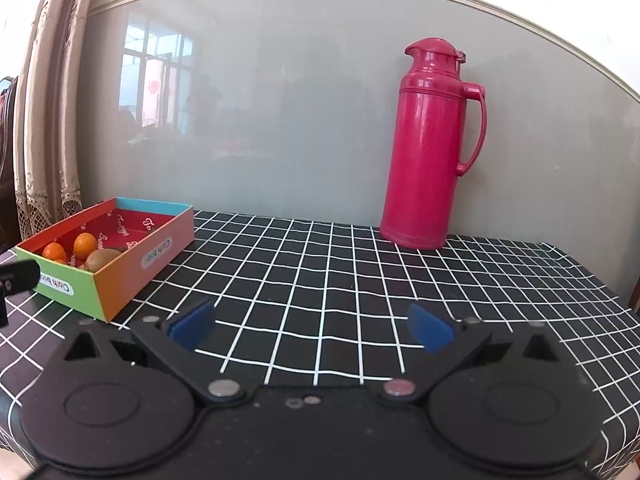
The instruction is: Organize fruits
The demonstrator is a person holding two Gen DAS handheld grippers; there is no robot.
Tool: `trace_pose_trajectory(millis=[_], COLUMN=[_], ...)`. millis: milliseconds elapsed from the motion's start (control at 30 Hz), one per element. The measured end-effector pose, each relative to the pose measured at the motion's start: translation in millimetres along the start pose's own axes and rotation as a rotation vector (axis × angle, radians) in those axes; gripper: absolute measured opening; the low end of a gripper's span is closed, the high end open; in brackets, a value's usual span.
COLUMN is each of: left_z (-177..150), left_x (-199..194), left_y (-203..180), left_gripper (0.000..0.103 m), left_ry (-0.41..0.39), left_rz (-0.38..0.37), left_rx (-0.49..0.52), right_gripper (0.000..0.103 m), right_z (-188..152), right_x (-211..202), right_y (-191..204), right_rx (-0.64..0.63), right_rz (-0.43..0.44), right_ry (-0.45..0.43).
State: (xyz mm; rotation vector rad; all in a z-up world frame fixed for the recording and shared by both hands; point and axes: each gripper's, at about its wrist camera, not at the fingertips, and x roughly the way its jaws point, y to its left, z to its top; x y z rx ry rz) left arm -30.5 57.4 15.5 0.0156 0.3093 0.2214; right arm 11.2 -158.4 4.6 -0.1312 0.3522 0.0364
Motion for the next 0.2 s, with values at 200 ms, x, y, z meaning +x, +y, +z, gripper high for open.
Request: trace_pose_trajectory(millis=[200], left_z=[0.0], left_x=[1.3], left_y=[2.4], left_gripper=[0.103], left_ry=[0.003], left_rz=[-0.009], left_rx=[-0.009], right_gripper=[0.103], right_z=[-0.1], right_x=[-0.5], right_y=[1.2], right_rx=[-0.004], right_rz=[0.001], right_ry=[-0.004])
